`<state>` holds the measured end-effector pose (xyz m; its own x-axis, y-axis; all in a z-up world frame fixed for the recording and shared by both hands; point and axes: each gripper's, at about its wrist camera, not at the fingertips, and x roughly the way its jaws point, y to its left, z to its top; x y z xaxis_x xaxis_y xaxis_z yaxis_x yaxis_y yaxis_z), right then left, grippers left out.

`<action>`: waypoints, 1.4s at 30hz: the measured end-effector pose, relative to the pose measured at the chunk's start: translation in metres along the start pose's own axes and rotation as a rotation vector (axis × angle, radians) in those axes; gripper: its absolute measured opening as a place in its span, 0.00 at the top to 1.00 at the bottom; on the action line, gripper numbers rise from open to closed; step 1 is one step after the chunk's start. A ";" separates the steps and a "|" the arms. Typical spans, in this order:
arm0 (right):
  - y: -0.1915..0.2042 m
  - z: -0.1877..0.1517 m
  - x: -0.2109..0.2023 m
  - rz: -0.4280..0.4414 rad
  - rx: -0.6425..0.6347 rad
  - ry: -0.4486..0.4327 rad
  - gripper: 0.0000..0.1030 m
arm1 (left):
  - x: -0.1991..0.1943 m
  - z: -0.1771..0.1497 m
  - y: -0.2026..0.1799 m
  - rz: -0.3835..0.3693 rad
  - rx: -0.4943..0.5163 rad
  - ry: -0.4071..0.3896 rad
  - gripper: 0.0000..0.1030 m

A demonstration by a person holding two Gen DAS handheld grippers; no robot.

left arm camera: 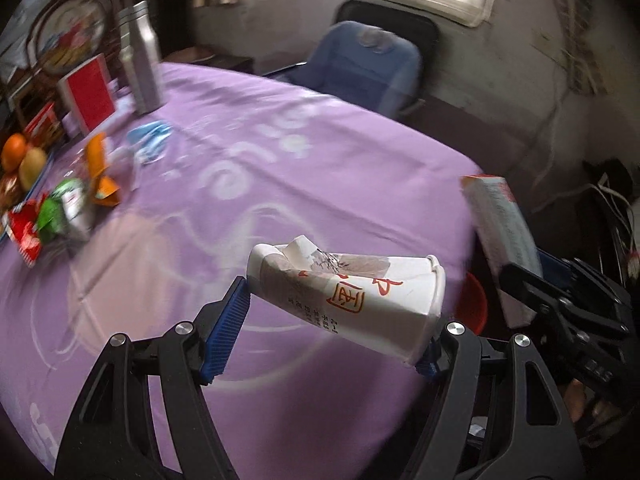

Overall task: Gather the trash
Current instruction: 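Carry the paper cup and medicine box over to the red wastebasket, then open both tools to drop the cup and box into the wastebasket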

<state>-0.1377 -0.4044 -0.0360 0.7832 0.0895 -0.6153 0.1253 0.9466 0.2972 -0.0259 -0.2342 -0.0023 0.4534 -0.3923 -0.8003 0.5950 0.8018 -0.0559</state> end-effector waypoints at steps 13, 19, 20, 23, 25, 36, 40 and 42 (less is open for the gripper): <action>-0.112 -0.041 -0.021 -0.136 0.164 0.029 0.55 | 0.024 -0.016 -0.136 -0.104 0.257 0.047 0.32; -0.178 -0.081 -0.014 -0.215 0.282 0.101 0.55 | 0.065 -0.028 -0.189 -0.118 0.363 0.124 0.32; -0.184 -0.086 -0.011 -0.221 0.294 0.114 0.55 | 0.072 -0.031 -0.195 -0.119 0.376 0.139 0.32; -0.209 -0.106 0.002 -0.229 0.341 0.165 0.55 | 0.098 -0.039 -0.216 -0.135 0.417 0.191 0.32; -0.222 -0.117 0.011 -0.228 0.372 0.194 0.55 | 0.118 -0.043 -0.230 -0.146 0.442 0.230 0.32; -0.304 -0.177 0.092 -0.204 0.595 0.387 0.55 | 0.281 -0.053 -0.262 -0.189 0.421 0.456 0.32; -0.334 -0.198 0.123 -0.174 0.713 0.454 0.55 | 0.327 -0.060 -0.268 -0.183 0.380 0.536 0.32; -0.343 -0.201 0.131 -0.160 0.744 0.455 0.54 | 0.344 -0.062 -0.273 -0.168 0.362 0.560 0.33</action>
<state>-0.2001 -0.6546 -0.3652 0.4246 0.2379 -0.8735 0.7001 0.5255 0.4835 -0.0735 -0.5600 -0.2994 -0.0178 -0.1275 -0.9917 0.8557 0.5110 -0.0811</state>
